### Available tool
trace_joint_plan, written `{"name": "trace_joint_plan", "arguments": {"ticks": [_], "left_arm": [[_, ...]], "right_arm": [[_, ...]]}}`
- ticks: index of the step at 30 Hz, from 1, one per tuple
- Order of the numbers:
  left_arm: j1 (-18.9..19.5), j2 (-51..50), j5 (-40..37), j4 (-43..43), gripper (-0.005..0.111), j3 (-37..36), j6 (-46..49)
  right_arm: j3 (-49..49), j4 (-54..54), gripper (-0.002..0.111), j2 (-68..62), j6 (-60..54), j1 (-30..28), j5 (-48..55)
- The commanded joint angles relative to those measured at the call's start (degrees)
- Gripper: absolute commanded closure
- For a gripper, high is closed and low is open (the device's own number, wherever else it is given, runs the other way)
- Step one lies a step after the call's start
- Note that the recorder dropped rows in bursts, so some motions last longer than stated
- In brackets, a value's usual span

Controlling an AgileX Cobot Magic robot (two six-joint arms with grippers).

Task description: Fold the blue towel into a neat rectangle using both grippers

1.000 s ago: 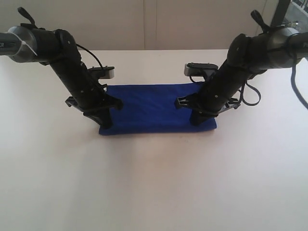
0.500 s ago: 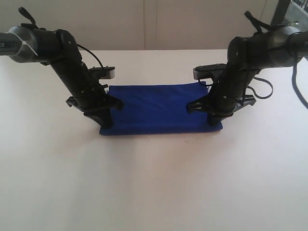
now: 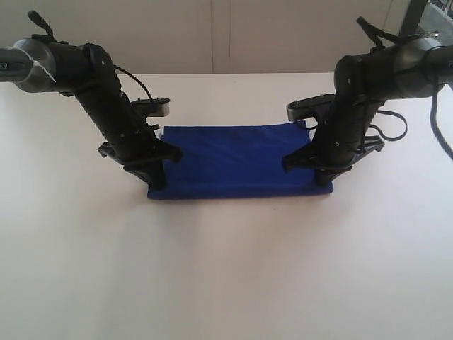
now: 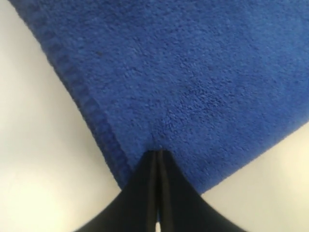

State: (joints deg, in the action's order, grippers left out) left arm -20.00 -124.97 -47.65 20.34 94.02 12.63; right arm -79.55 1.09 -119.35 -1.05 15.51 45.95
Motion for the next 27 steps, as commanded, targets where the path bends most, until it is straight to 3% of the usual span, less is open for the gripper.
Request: {"name": "trace_joint_plan", "arguments": {"ticks": [1,12,27], "left_arm": [[-0.2,-0.5,-1.4,-1.5,0.107,-0.3,0.1],[-0.1,0.0,-2.2,-6.6,0.107,-0.3,-0.5],[-0.1,2.6,-0.8,-5.0,0.107,-0.3,-0.5]], "right_arm": [[0.3,2.3,0.108,-0.2,0.3,-0.2,1.5],[0.3,-5.0,0.108,-0.2,-0.1,-0.2,3.2],[0.3,-6.5,0.108,0.4,-0.2,-0.2,2.0]]}}
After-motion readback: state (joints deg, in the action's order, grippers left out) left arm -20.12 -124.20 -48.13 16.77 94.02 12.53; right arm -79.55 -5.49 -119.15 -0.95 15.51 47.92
